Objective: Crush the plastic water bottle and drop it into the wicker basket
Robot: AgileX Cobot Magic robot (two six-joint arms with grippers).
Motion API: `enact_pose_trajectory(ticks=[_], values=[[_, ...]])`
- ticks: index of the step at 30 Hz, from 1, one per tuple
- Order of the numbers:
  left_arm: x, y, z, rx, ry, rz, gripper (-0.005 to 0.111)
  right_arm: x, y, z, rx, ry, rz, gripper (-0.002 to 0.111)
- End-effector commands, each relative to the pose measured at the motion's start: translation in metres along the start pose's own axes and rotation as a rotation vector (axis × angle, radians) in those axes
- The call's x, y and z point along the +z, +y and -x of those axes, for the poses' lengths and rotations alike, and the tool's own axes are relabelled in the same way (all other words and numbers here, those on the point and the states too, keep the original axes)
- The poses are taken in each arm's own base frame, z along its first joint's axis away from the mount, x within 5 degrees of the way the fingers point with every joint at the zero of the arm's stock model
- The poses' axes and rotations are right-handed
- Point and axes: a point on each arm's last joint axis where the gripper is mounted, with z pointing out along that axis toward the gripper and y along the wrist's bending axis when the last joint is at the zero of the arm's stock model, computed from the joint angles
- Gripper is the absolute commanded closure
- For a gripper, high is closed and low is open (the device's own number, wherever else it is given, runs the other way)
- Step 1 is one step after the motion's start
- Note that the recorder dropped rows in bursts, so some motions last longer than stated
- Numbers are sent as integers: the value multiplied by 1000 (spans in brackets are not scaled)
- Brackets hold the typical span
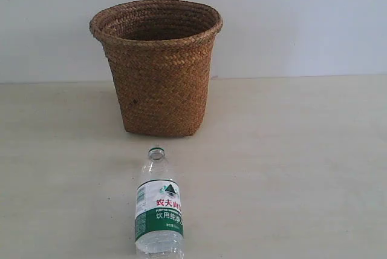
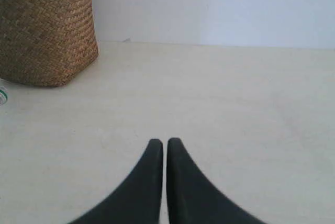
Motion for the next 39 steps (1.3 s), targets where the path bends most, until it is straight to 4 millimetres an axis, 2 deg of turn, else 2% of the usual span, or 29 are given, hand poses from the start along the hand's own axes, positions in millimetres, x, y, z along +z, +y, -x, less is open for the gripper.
enact_pose_trajectory(ticks=[1, 5, 13, 17, 20, 21, 22, 23, 24, 25, 27, 30, 31, 34, 39], values=[[0, 3, 5, -85, -72, 33, 103, 0, 0, -1, -9, -3, -5, 108], [-1, 7, 13, -165, -164, 71, 103, 0, 0, -1, -9, -3, -5, 108], [-2, 9, 16, -398, -202, 65, 103, 0, 0, -1, -9, -3, -5, 108], [-3, 13, 19, -885, -274, 40, 103, 0, 0, -1, -9, -3, -5, 108], [-3, 13, 19, -885, -274, 37, 103, 0, 0, -1, -9, -3, -5, 108], [-6, 14, 29, -839, -299, 31, 103, 0, 0, -1, -9, -3, -5, 108], [-10, 16, 49, -806, -302, 7, 103, 0, 0, -1, -9, -3, -5, 108], [-11, 16, 59, -779, -287, -5, 103, 0, 0, -1, -9, -3, -5, 108], [-9, 17, 84, -675, -202, -31, 103, 0, 0, -1, -9, -3, -5, 108], [0, 17, 98, -607, -88, -59, 103, 0, 0, -1, -9, -3, -5, 108], [12, 17, 118, -515, 23, -99, 103, 0, 0, -1, -9, -3, -5, 108], [44, 16, 138, -448, 241, -175, 103, 0, 0, -1, -9, -3, -5, 108], [61, 16, 143, -450, 333, -200, 103, 0, 0, -1, -9, -3, -5, 108], [102, 14, 143, -458, 543, -257, 103, 0, 0, -1, -9, -3, -5, 108], [172, 11, 117, -481, 765, -273, 103, 0, 0, -1, -9, -3, -5, 108]])
